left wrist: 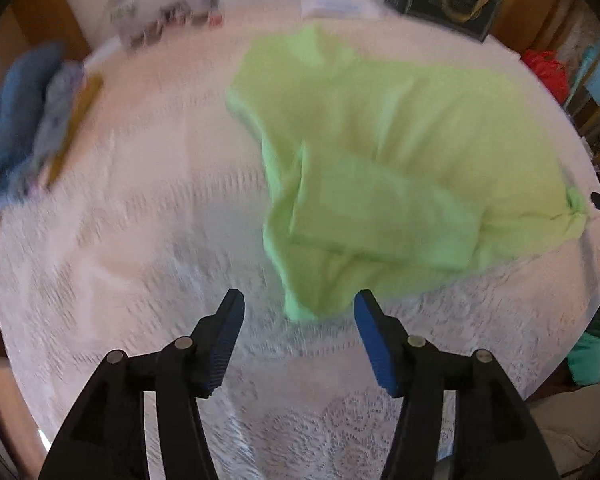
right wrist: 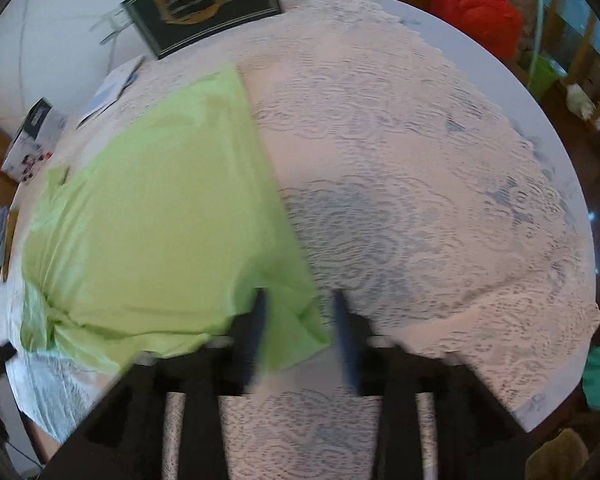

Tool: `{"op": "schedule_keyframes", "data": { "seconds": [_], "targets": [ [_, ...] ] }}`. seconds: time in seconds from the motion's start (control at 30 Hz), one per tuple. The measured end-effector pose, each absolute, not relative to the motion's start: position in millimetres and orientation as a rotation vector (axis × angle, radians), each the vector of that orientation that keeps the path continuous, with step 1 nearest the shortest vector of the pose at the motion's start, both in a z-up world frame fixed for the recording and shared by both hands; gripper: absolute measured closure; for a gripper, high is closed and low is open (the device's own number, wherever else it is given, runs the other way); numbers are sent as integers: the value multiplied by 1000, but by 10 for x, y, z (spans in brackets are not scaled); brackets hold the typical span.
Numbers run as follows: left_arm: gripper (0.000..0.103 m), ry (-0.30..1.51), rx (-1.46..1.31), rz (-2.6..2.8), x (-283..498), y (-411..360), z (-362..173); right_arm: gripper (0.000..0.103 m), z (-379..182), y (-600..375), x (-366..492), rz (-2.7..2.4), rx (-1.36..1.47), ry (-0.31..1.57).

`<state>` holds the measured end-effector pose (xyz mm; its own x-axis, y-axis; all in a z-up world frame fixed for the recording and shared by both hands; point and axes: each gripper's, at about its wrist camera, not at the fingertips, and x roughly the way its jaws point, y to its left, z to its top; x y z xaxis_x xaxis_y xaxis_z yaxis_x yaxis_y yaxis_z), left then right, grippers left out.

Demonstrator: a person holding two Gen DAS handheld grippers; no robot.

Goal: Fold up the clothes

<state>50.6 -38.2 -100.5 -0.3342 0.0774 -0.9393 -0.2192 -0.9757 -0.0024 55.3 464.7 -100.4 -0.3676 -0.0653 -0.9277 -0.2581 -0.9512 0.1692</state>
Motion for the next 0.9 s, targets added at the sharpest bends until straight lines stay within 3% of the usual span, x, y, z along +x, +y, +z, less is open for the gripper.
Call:
{"op": "schedule_keyframes", "data": {
  "seconds": [0.23,0.47,0.5,0.57,0.7,0.8,0.9],
  "targets": [
    [45,362,-1634,2341,182,12,-1214,52,-1016,4465,496,2523,-1746,343],
    [46,226,-1757,2286,-135,25,-1557,52,-1077,4451,527,2506,-1781,340],
    [56,224,-1761,2282,-141,38,-1572,52,-1078,4476,530,2495,-1782,337],
    [92,215,-1768,2275,-128,58,-1553,60,-1070,4533,535,2477,-1777,333],
    [95,169,-1764,2307,-24,24,-1413,60,-1042,4560,491,2493,-1769,315],
    [95,92,-1738,2341,77,-30,-1266,39,-1080,4483,406,2506,-1782,299],
    [96,21,-1704,2376,181,-61,-1125,34,-1211,4372,294,2509,-1826,278]
  ]
}}
